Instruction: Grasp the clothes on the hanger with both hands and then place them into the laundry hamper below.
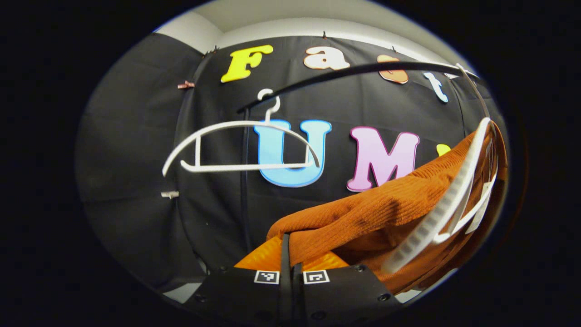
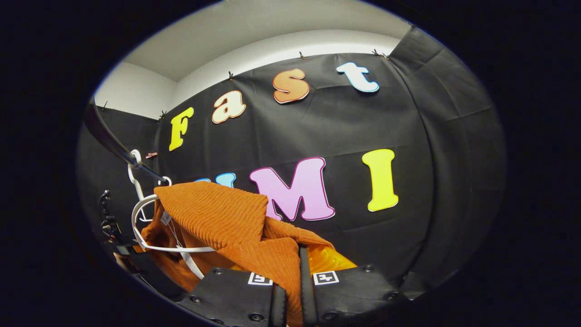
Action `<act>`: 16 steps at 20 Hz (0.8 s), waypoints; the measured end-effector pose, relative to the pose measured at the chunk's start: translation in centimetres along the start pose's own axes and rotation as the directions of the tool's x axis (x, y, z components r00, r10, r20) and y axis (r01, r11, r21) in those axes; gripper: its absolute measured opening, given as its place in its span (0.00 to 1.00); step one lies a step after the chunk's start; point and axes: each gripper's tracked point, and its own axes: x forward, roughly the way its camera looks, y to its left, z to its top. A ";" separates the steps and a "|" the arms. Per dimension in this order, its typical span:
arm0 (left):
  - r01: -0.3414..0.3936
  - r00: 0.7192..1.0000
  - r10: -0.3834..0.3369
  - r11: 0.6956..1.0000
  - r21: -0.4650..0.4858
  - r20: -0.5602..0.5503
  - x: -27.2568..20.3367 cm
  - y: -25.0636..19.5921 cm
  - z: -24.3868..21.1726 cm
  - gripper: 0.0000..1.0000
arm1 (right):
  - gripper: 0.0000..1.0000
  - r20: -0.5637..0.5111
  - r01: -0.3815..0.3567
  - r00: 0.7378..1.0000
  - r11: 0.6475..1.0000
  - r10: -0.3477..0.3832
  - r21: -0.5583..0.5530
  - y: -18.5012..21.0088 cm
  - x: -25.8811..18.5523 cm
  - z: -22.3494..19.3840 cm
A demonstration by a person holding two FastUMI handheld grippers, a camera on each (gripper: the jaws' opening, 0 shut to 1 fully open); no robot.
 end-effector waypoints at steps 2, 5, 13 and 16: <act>0.014 0.998 -0.016 0.999 -0.031 -0.056 -0.5 -1.5 -2.9 0.05 | 0.22 -0.001 -0.016 1.000 0.996 0.016 0.092 0.0 0.2 -0.4; 0.027 0.992 -0.032 0.999 -0.039 -0.125 -2.1 -3.9 -6.3 0.05 | 0.22 -0.009 -0.022 1.000 0.976 0.025 0.217 -0.2 0.4 -2.0; 0.230 0.953 -0.233 0.972 -0.039 -0.193 -6.3 -14.2 -8.6 0.05 | 0.22 -0.096 -0.025 0.993 0.927 0.066 0.375 0.3 0.5 -8.8; 0.295 0.937 -0.298 0.954 -0.045 -0.180 -6.4 -17.3 -8.2 0.05 | 0.22 -0.117 -0.033 0.990 0.941 0.076 0.337 0.4 0.4 -10.8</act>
